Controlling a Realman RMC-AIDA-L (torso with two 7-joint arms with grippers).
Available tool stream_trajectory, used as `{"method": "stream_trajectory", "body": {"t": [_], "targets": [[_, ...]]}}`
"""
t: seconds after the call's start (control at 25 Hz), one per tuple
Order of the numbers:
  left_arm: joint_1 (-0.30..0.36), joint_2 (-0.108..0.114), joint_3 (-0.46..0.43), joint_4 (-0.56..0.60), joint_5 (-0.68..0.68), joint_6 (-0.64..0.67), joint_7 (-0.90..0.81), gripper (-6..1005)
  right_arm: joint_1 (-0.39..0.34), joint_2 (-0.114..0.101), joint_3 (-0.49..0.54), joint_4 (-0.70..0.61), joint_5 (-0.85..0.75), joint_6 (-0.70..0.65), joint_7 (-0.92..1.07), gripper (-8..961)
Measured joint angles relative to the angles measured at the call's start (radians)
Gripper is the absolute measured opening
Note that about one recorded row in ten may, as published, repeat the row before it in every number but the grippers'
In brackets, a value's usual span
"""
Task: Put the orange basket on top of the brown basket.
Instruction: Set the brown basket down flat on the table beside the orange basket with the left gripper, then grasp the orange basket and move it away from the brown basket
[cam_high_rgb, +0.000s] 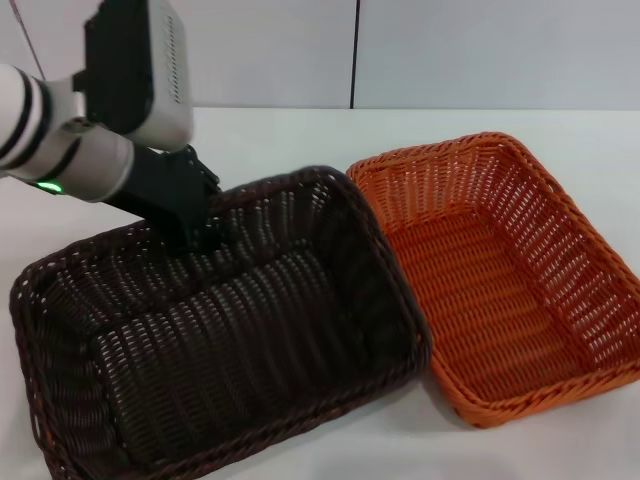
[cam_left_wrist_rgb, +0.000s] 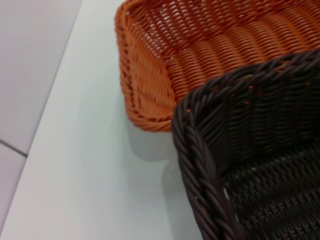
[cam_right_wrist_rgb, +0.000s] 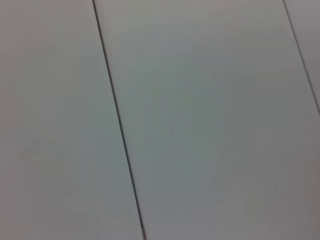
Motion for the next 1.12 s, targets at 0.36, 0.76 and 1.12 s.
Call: {"method": "stream_trajectory", "body": {"t": [0.36, 0.76, 1.12], "targets": [[0.036, -0.003, 0.096, -0.06, -0.066, 0.16, -0.052, 630, -0.002, -0.001, -0.01, 0.002, -0.001, 0.005, 0.0, 810], [0.381, 0.008, 0.553, -0.193, -0.364, 1.465, -0.214, 743, 0.011, -0.004, -0.02, -0.02, -0.016, 0.015, 0.0, 810], [0.536, 0.002, 0.692, 0.324, -0.066, 2.571, -0.979, 752, 0.044, -0.056, -0.014, -0.243, -0.28, -0.15, 0.0, 809]]}}
